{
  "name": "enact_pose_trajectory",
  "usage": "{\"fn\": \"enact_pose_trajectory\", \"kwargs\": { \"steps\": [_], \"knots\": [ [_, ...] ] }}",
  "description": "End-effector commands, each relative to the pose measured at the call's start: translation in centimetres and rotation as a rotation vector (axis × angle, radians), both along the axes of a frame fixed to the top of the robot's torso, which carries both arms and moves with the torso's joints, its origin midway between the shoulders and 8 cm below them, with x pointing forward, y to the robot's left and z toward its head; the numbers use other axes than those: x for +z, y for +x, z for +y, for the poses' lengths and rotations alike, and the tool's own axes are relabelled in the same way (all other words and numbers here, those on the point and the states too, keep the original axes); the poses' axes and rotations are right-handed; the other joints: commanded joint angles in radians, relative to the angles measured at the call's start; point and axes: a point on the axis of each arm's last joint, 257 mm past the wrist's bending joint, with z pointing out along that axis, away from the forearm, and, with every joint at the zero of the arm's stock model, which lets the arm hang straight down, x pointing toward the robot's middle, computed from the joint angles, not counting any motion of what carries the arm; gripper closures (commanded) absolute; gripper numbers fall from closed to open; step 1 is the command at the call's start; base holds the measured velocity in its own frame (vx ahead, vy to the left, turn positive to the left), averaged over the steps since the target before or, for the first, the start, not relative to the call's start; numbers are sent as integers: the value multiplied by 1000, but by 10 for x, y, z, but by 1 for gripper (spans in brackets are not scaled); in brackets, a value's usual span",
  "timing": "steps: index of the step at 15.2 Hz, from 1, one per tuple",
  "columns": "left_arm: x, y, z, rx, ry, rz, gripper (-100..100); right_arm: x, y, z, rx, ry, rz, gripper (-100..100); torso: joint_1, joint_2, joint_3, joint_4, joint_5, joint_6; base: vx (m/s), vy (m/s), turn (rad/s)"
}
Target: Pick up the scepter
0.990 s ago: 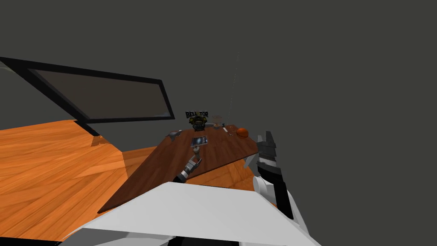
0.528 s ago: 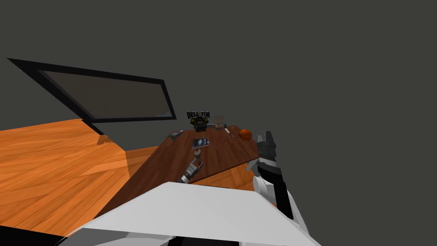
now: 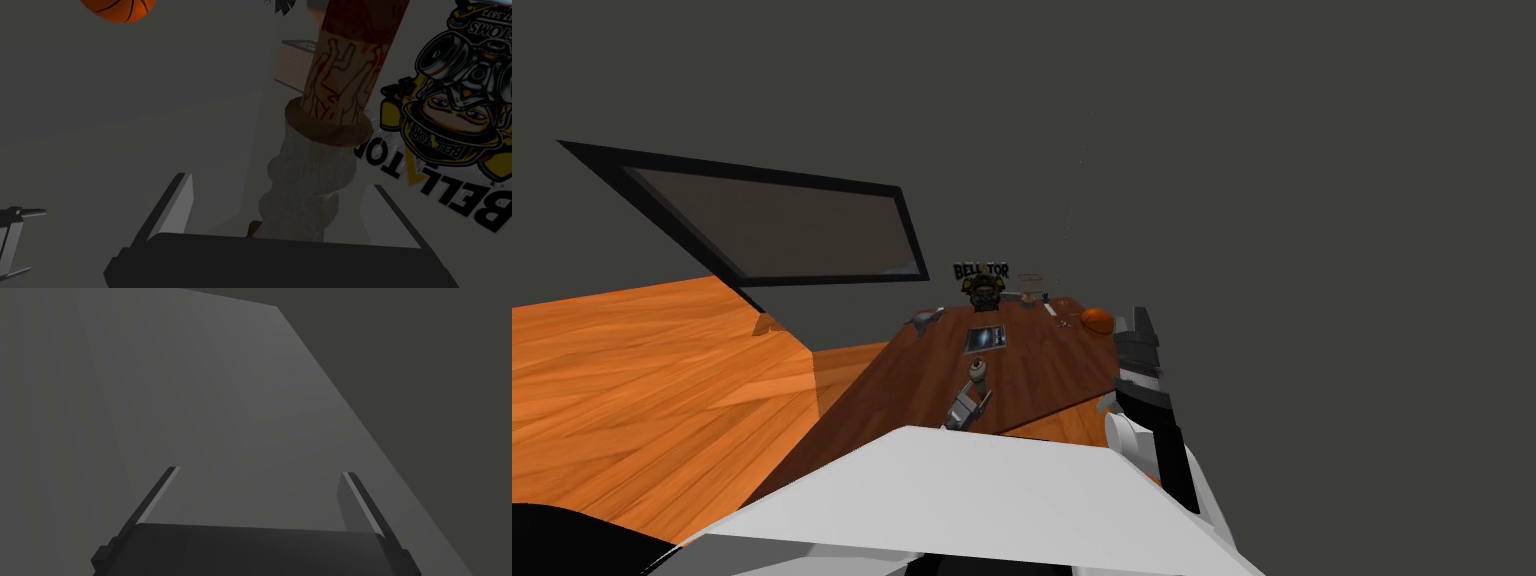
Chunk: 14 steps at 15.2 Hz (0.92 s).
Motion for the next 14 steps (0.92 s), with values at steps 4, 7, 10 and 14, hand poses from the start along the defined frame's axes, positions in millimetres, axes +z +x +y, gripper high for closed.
{"fn": "enact_pose_trajectory", "kwargs": {
  "steps": [4,7,10,14],
  "knots": [
    [8,-22,-12,-2,30,-3,-100,0,0,0,0,0,0,0,1,-2,-1,0,0,0,130,39,81],
    [6,-20,-12,-1,20,0,100,0,0,0,0,0,0,0,-1,4,2,1,0,0,29,7,0],
    [6,-20,-12,-2,22,-3,100,0,0,0,0,0,0,0,-1,6,3,1,0,1,2,1,1],
    [4,4,3,-5,7,-13,100,0,0,0,0,0,-1,0,-5,14,5,-2,3,4,-125,-40,-100]
  ]
}}
